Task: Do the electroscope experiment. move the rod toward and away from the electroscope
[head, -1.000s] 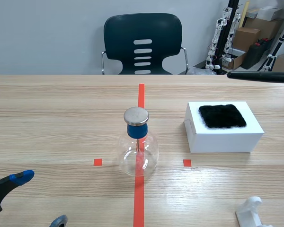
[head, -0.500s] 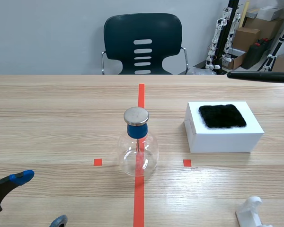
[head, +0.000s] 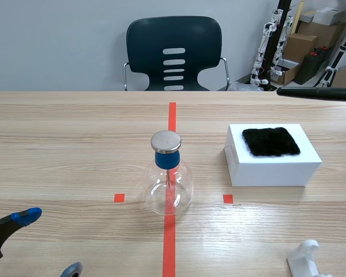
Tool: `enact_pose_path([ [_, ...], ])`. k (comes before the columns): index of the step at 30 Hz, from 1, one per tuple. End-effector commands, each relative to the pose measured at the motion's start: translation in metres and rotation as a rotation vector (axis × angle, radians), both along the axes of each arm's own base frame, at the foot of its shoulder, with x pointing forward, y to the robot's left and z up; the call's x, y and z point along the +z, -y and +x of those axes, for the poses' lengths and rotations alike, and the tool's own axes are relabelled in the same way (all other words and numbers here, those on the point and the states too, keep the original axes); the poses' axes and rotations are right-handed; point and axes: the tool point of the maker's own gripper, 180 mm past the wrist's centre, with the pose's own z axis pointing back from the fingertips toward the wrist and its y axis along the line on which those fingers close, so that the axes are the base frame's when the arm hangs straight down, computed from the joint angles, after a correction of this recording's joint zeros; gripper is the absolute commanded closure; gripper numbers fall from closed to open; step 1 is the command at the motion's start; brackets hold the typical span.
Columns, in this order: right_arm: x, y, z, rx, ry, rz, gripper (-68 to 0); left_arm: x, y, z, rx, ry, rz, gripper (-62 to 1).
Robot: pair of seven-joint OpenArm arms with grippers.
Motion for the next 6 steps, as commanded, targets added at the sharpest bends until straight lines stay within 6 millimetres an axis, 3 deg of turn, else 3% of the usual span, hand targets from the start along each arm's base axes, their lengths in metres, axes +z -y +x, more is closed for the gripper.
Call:
enact_pose_path([
  [1, 0.0061, -0.0007, 0.0018, 0.009, 0.02, -0.008, -1.3, 0.0075, -0.0025, 0.0028, 0.001, 0.031, -0.012, -62.3],
  [6, 0.0061, -0.0007, 0.0018, 0.009, 0.02, -0.008, -1.3, 0.0075, -0.0025, 0.0028, 0.001, 0.031, -0.012, -62.3],
])
